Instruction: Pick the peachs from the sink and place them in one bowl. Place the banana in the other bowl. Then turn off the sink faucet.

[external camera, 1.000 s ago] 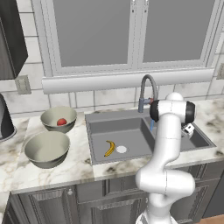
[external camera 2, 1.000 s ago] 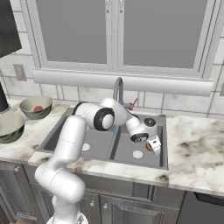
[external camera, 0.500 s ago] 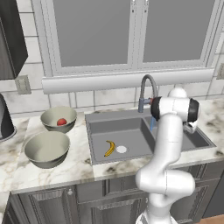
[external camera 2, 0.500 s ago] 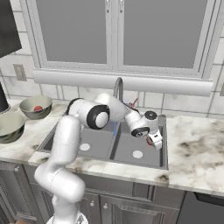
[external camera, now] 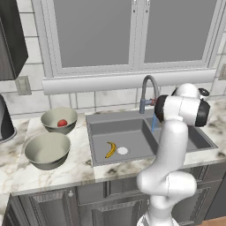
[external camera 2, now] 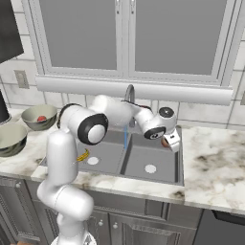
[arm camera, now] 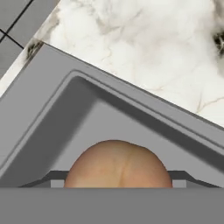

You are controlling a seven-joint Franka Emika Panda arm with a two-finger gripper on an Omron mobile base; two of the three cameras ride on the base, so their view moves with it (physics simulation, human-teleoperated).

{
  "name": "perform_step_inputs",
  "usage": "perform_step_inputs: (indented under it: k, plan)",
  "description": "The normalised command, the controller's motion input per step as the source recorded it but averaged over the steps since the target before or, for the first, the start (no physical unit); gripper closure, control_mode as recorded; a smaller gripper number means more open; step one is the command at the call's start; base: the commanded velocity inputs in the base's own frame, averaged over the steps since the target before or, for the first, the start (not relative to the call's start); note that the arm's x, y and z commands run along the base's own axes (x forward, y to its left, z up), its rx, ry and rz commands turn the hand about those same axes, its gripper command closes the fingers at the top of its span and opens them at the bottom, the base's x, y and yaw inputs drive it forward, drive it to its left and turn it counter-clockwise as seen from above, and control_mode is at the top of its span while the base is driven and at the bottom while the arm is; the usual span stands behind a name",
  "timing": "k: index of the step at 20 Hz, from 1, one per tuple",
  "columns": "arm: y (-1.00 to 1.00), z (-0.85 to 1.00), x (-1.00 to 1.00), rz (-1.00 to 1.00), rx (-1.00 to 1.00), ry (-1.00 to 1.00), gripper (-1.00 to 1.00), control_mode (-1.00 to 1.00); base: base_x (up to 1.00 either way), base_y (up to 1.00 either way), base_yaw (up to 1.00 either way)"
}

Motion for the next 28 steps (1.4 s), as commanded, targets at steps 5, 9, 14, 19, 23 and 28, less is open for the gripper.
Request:
perform_step_inputs:
  k: [5,9,14,19,23,28]
  plan:
    - [0.12,0.68,-0.41,0.0,-0.02,-0.06,1.0,-1.0,0.0,0.0,0.0]
    - [0.24,0.44,-0.54,0.03,-0.08,0.0,1.0,-1.0,0.0,0.0,0.0]
    - [0.41,0.35,-0.48,0.09,-0.1,0.04,1.0,-1.0,0.0,0.0,0.0]
    - [0.55,0.28,-0.46,0.17,-0.05,0.08,1.0,-1.0,0.0,0.0,0.0]
    - [0.58,0.23,-0.45,0.22,0.0,0.09,1.0,-1.0,0.0,0.0,0.0]
    - [0.64,0.16,-0.44,0.23,0.0,0.13,1.0,-1.0,0.0,0.0,0.0]
